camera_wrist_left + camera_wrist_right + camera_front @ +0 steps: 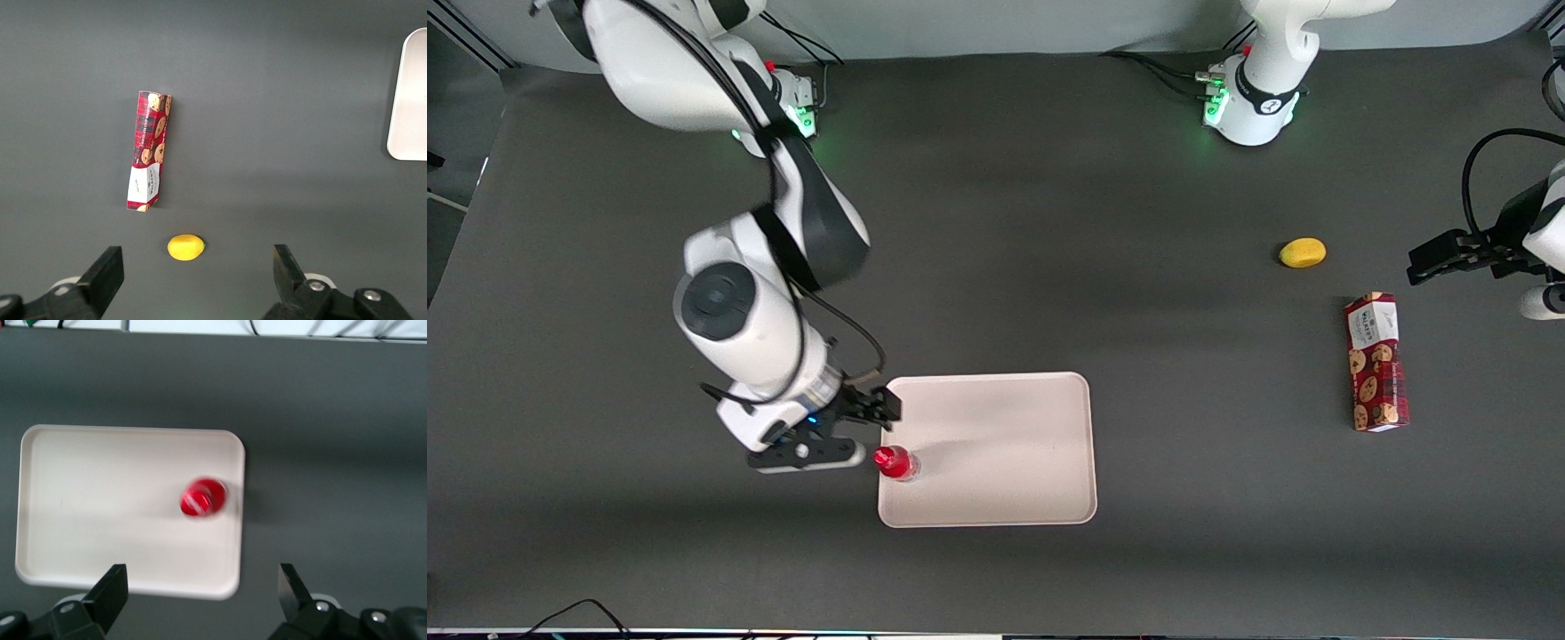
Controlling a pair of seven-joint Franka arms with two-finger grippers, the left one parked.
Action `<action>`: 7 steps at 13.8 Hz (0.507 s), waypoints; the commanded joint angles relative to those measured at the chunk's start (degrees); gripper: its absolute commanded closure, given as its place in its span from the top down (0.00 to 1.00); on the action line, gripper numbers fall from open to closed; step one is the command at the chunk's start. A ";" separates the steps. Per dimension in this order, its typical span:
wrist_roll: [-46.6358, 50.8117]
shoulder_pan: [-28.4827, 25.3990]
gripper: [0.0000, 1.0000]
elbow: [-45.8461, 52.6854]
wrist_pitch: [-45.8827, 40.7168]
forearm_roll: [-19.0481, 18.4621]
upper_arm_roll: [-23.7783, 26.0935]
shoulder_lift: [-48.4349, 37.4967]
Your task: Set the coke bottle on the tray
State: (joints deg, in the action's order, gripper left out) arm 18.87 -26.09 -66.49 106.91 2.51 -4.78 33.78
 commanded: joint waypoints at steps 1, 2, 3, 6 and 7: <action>-9.34 4.19 1.00 -4.61 -14.74 1.53 0.04 -12.91; -10.25 6.56 1.00 -6.01 -19.93 1.62 -0.05 -17.82; -10.00 8.32 1.00 -8.37 -23.12 1.54 -0.14 -22.92; -10.78 14.99 1.00 -24.42 -23.34 1.01 -1.28 -40.05; -11.13 17.19 1.00 -26.83 -22.80 0.57 -1.28 -42.37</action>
State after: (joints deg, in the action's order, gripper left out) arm 9.25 -12.27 -80.00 80.79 2.57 -6.41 1.05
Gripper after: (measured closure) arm 0.000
